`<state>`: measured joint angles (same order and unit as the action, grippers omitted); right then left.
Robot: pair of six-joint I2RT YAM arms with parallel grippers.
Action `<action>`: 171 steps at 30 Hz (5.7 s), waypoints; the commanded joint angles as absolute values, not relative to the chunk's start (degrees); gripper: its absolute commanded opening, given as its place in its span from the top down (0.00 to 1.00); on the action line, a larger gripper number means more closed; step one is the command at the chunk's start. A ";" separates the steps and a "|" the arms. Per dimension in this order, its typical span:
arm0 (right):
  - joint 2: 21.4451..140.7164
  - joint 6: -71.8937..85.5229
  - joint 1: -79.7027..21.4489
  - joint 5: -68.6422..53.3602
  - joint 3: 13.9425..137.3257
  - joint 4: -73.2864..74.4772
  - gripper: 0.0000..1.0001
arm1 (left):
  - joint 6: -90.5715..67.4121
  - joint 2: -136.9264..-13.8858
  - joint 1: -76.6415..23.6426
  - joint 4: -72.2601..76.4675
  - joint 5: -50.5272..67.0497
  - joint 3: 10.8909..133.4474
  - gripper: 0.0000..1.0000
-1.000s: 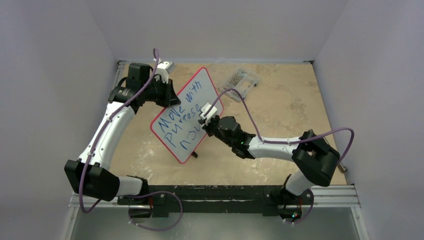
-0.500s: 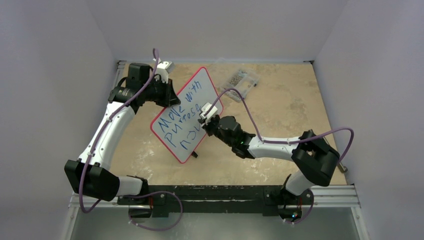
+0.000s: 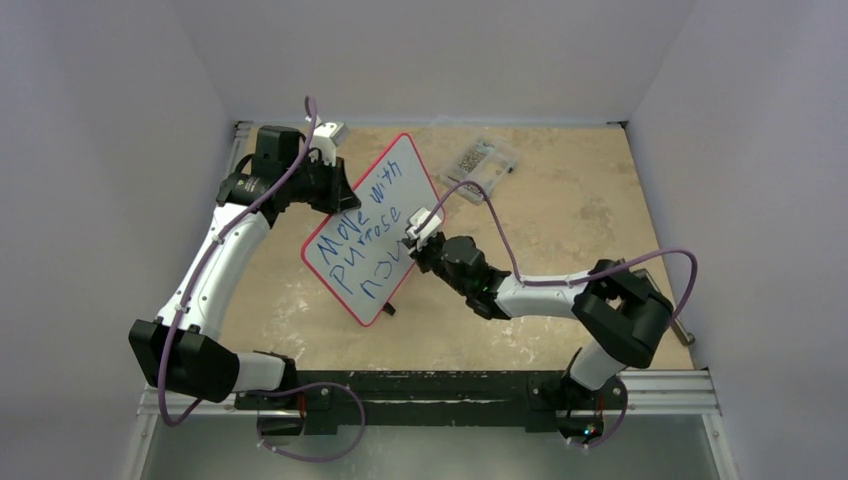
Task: Write a sentence on the whiteboard
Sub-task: Write a sentence on the whiteboard, then put down the whiteboard on the whiteboard stand, then pick up the pen cap from the center of the board.
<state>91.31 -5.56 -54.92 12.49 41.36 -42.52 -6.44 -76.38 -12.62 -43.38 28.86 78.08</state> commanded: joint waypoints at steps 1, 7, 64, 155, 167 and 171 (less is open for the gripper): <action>93.16 -3.76 -54.86 11.60 40.58 -45.27 1.00 | -5.19 -75.92 -13.20 -42.76 31.10 78.66 1.00; 93.69 -3.67 -54.59 11.66 40.42 -45.85 1.00 | -5.19 -75.97 -13.27 -42.79 31.11 78.66 1.00; 67.27 -2.61 -52.82 17.58 38.53 -31.00 1.00 | -4.61 -75.40 -13.18 -44.10 28.35 78.84 1.00; 54.88 2.11 -52.82 19.34 31.66 -29.86 1.00 | -4.92 -68.93 -13.18 -50.67 -9.61 70.40 0.33; 51.40 3.39 -52.81 31.07 35.18 -24.95 1.00 | -4.53 -61.06 -13.61 -53.14 -5.23 75.47 0.01; 52.24 5.52 -52.74 33.87 38.88 -21.45 1.00 | -4.65 -58.59 -14.24 -53.53 -0.89 76.35 0.03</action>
<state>52.23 2.87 -52.60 29.04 33.28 -24.23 -4.91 -61.01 -13.34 -52.80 -5.65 73.80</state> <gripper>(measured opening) 0.092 0.990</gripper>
